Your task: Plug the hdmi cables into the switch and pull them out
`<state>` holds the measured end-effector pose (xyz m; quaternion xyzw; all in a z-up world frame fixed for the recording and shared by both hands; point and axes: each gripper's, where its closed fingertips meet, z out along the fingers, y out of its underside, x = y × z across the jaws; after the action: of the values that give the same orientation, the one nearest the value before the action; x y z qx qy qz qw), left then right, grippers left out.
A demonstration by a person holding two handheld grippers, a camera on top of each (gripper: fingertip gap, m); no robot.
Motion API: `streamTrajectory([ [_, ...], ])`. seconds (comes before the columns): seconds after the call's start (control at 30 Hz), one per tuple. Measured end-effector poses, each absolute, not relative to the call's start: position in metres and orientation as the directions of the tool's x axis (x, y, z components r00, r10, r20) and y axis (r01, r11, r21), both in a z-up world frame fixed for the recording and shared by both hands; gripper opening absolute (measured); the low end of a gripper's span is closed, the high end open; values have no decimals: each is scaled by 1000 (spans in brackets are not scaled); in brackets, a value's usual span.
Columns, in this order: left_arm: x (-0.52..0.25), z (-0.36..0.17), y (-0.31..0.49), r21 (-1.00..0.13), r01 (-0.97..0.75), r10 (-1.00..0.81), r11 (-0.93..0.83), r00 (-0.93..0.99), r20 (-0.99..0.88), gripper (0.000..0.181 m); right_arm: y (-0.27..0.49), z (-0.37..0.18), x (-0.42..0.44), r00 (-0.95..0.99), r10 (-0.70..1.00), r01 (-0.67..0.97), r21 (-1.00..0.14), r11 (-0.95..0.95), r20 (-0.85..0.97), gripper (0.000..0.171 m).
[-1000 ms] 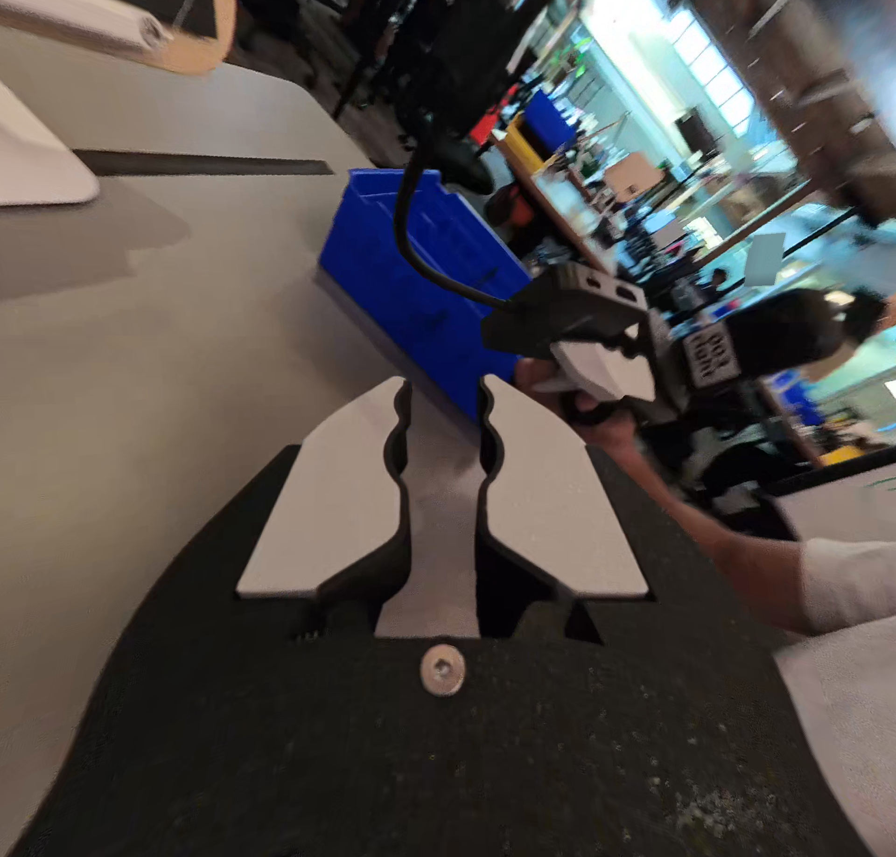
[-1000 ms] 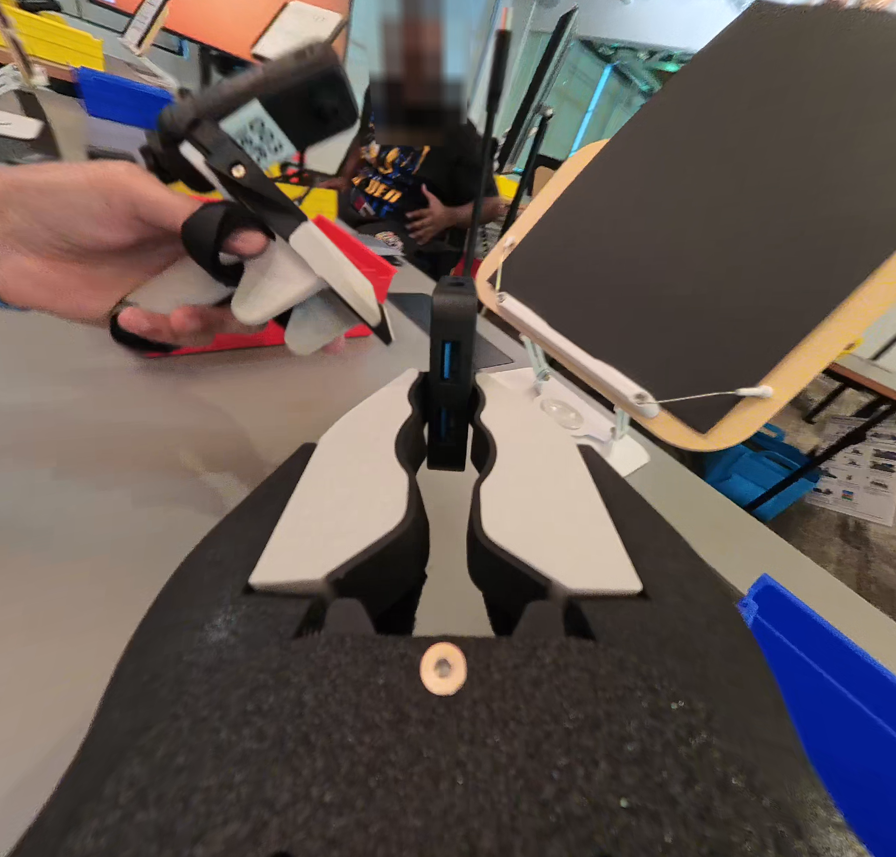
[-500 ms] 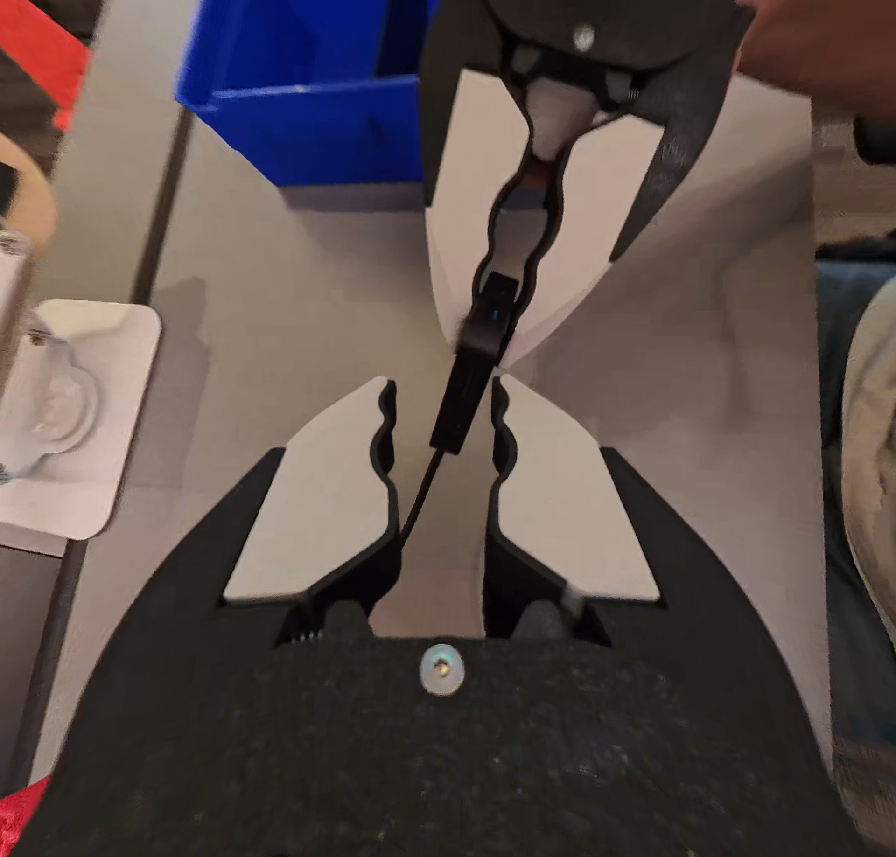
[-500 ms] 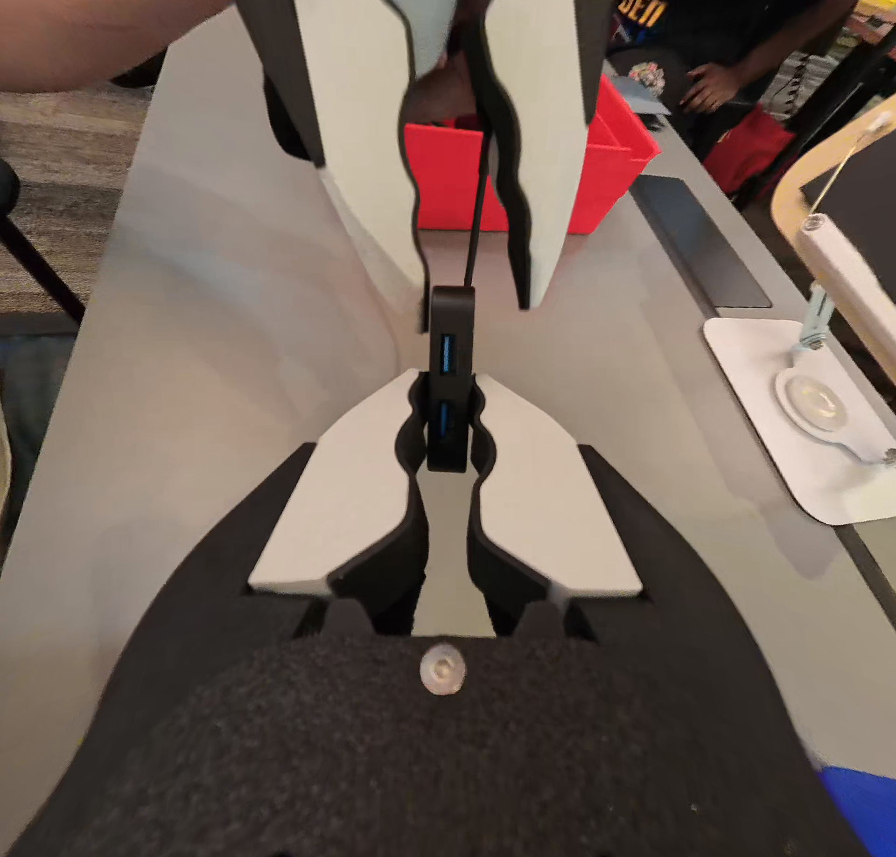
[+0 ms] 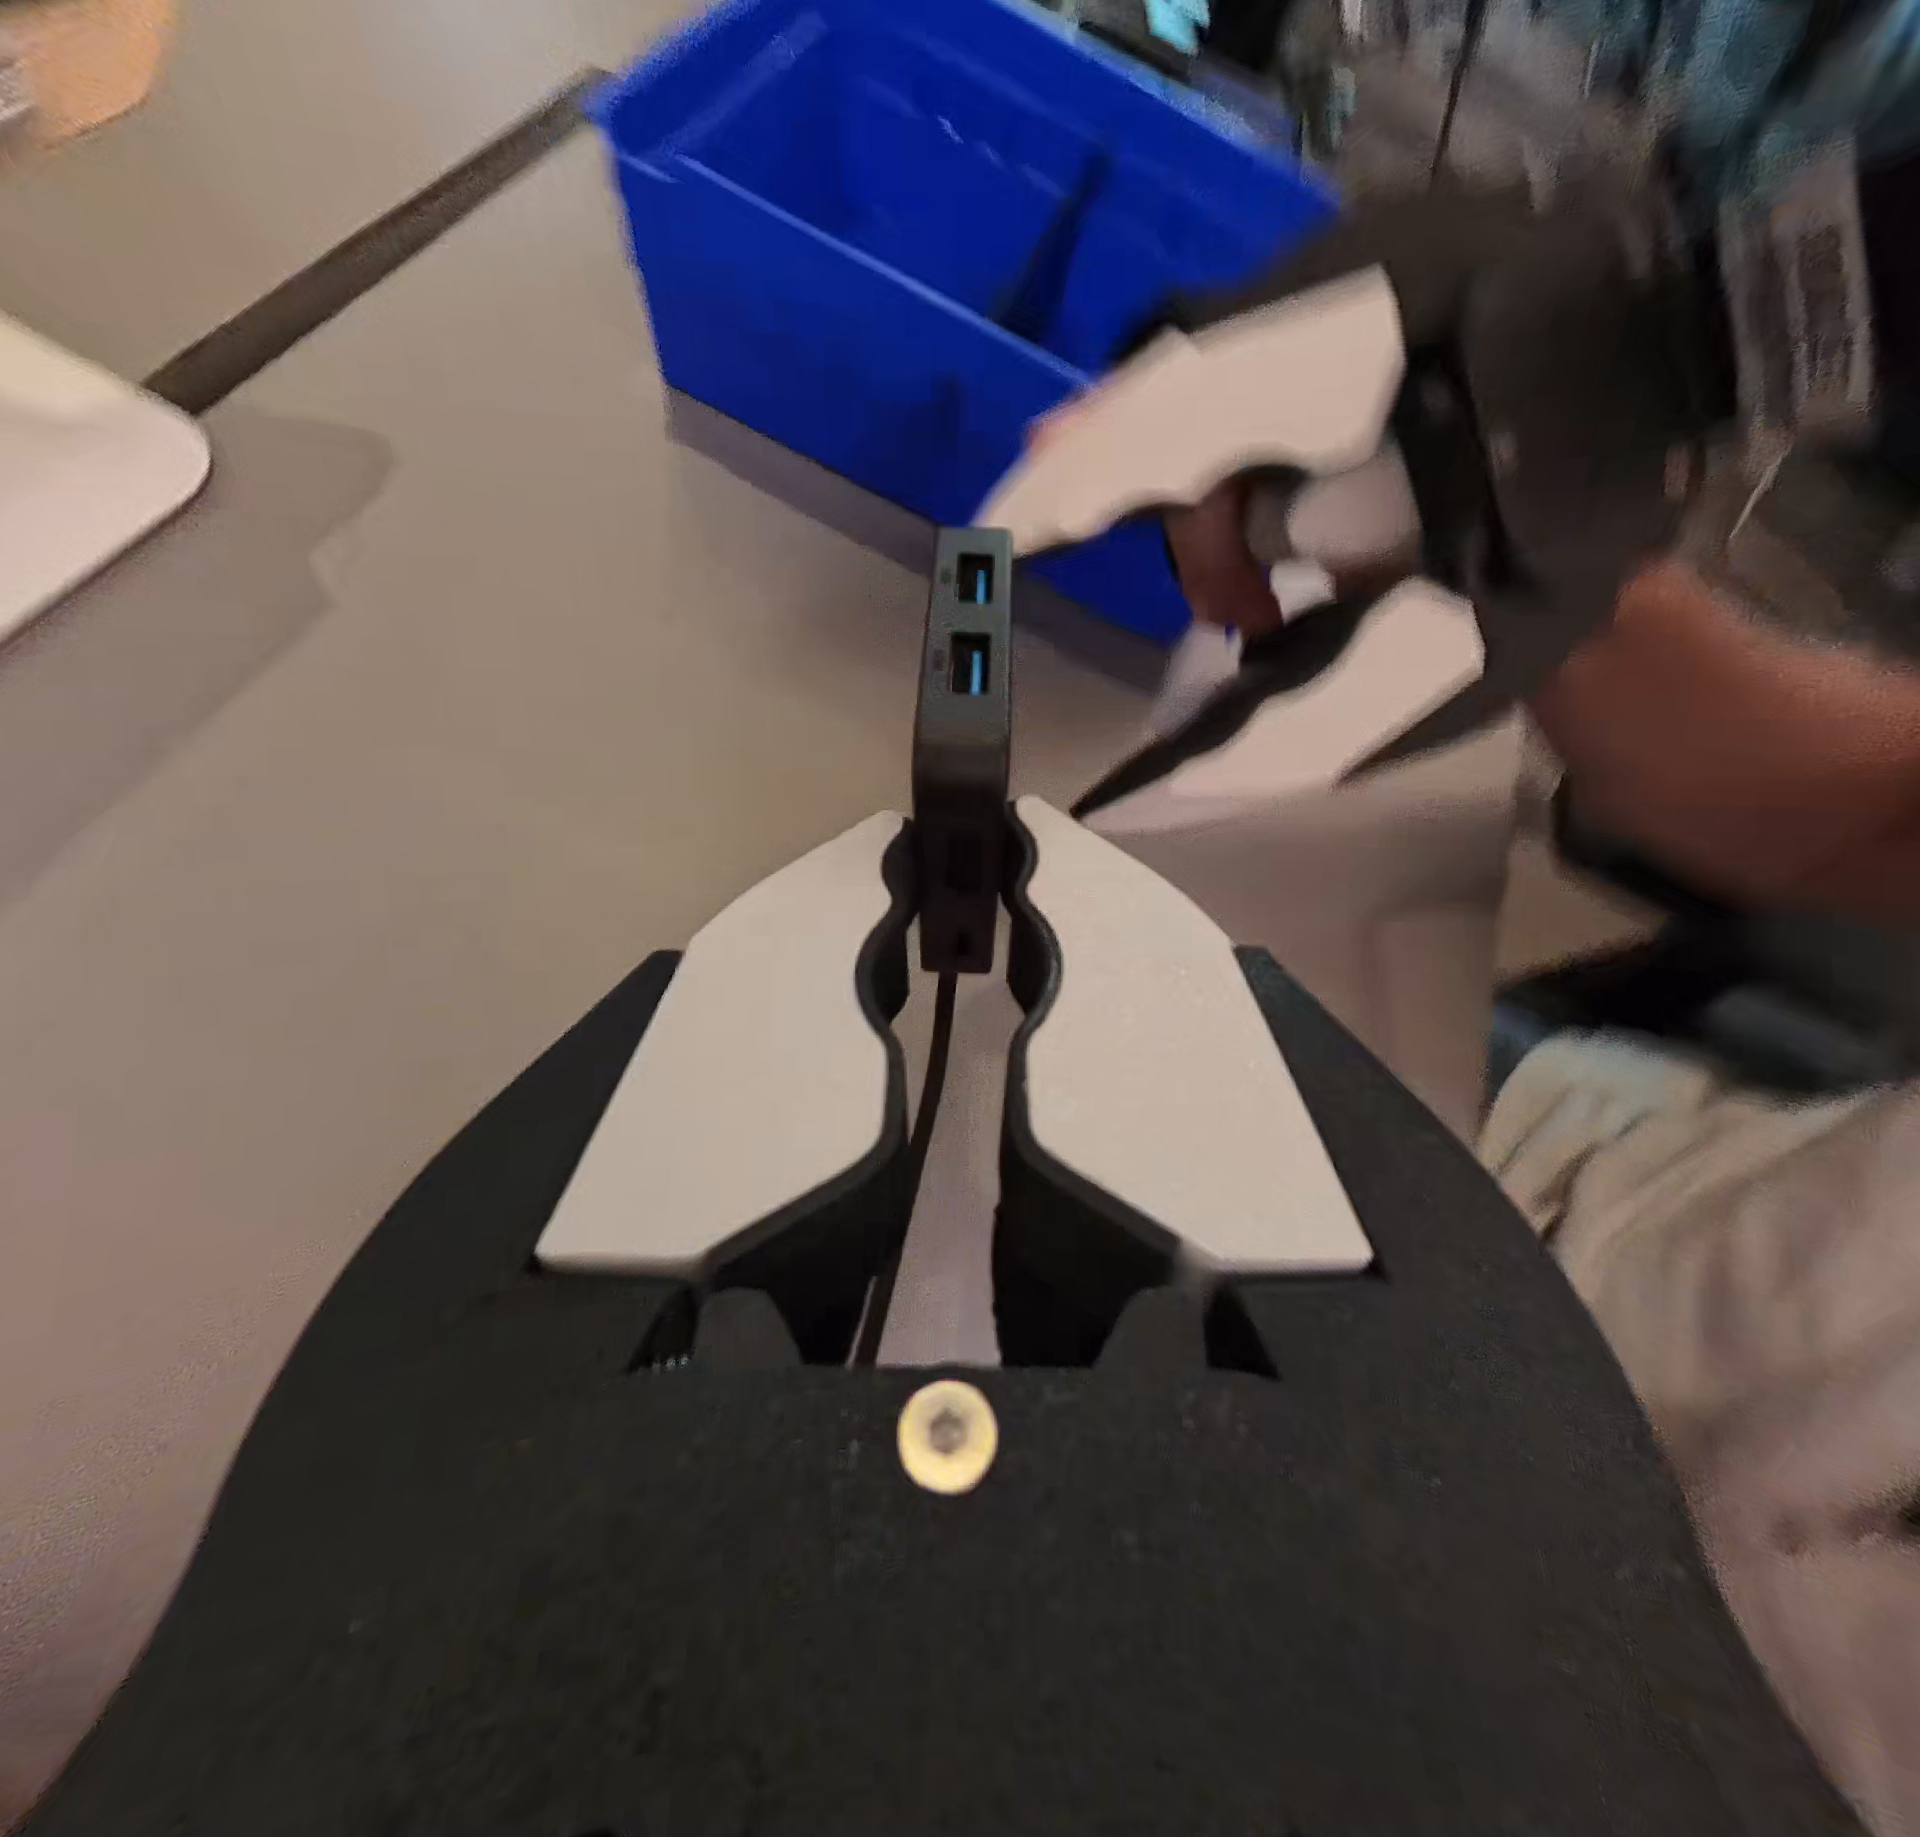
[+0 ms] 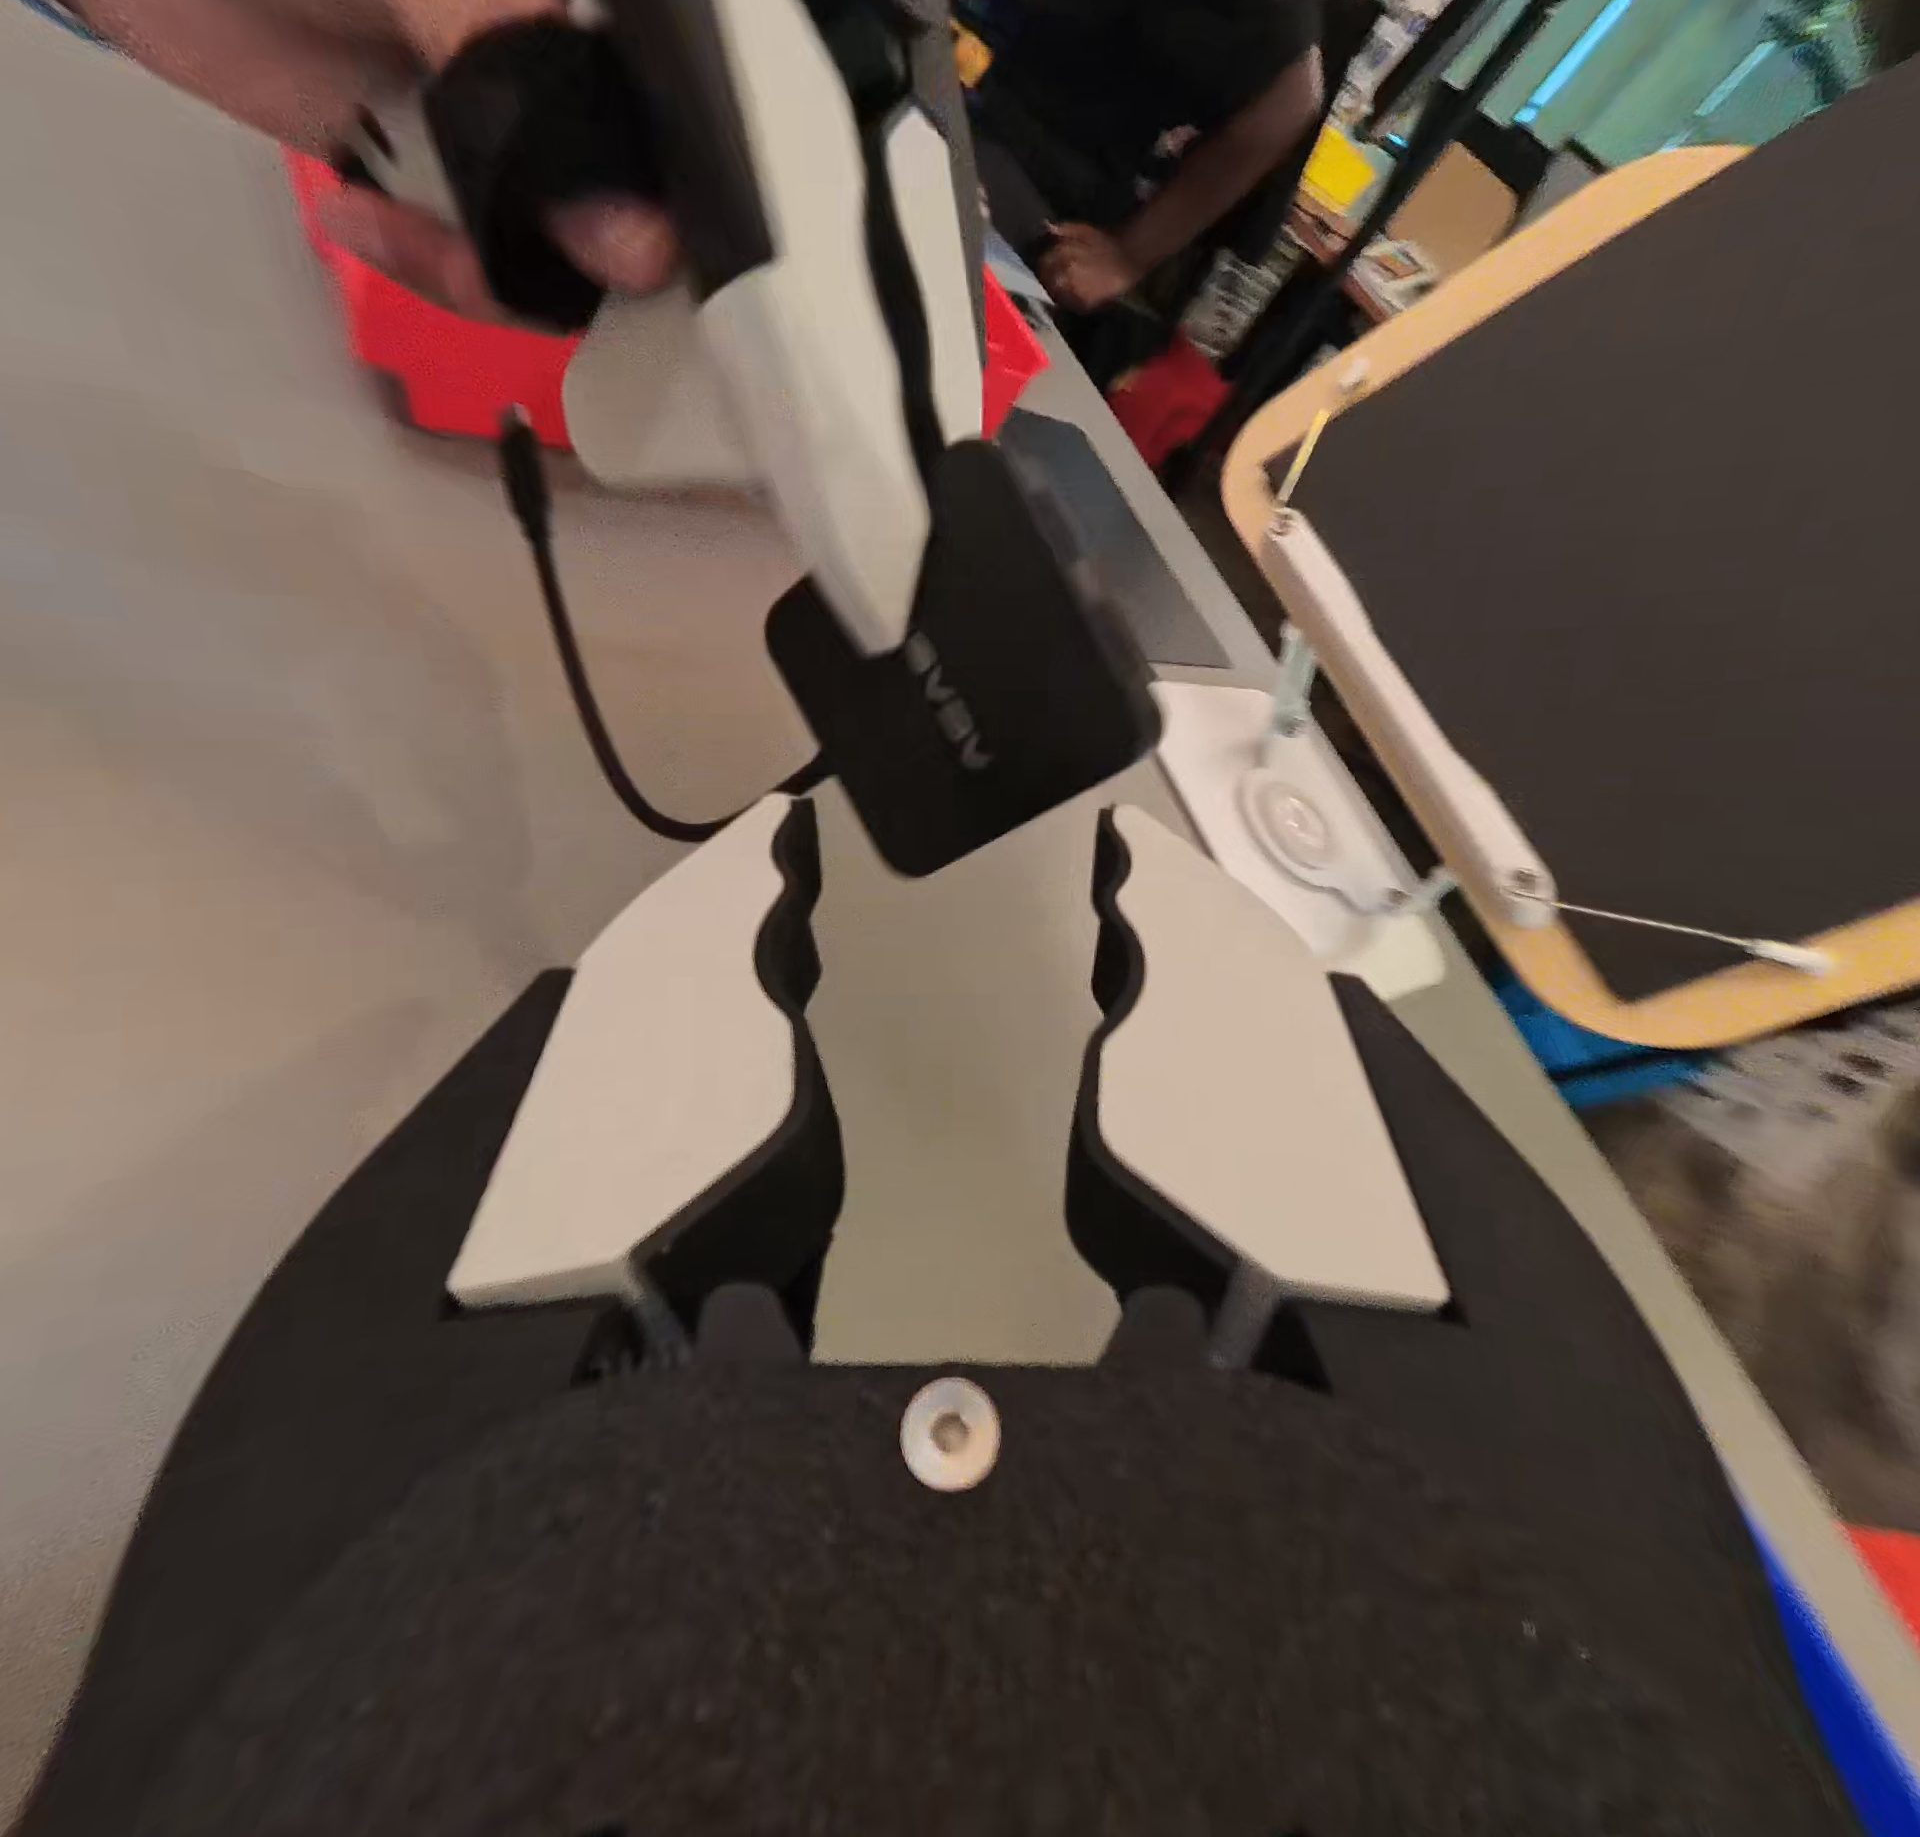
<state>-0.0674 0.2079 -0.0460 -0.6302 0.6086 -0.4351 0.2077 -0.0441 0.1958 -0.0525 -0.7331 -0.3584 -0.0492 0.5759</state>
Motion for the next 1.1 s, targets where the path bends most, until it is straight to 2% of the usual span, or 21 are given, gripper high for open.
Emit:
streamTrajectory([
  [0.07, -63, -40, 219, -747, -537, -872, -392, -41, 488, 14, 202, -47, -41, 726, 375, 638, -768, -54, 577, 51],
  [0.13, -60, -38, 226, -656, -495, -758, -569, 8, 652, 14, 206, -42, -42, 699, 300, 686, -727, -26, 649, 49],
  [0.2, -58, -41, 227, -555, -470, -639, -686, 24, 769, 14, 209, -44, -45, 660, 268, 734, -679, -29, 702, 56],
  [0.3, -53, -45, 218, -394, -455, -449, -799, 15, 893, 14, 211, -51, -52, 599, 247, 791, -611, -31, 762, 57],
  [0.47, -48, -55, 210, -235, -427, -265, -873, 13, 964, 14, 213, -54, -43, 434, 150, 901, -429, -67, 888, 43],
  [0.53, -48, -55, 206, -193, -431, -218, -881, 8, 976, 15, 213, -59, -40, 397, 153, 918, -388, -82, 905, 37],
  [0.67, -48, -59, 205, -207, -436, -248, -876, 39, 968, 14, 214, -69, -41, 382, 207, 924, -372, -89, 901, 42],
  [0.8, -51, -49, 228, -186, -369, -205, -911, 12, 979, 14, 211, -73, -40, 303, 211, 953, -289, -94, 929, 50],
  [1.1, -74, -49, 233, -99, -379, -94, -920, -33, 995, 14, 191, -34, -13, 534, 187, 837, -547, 26, 825, 63],
])
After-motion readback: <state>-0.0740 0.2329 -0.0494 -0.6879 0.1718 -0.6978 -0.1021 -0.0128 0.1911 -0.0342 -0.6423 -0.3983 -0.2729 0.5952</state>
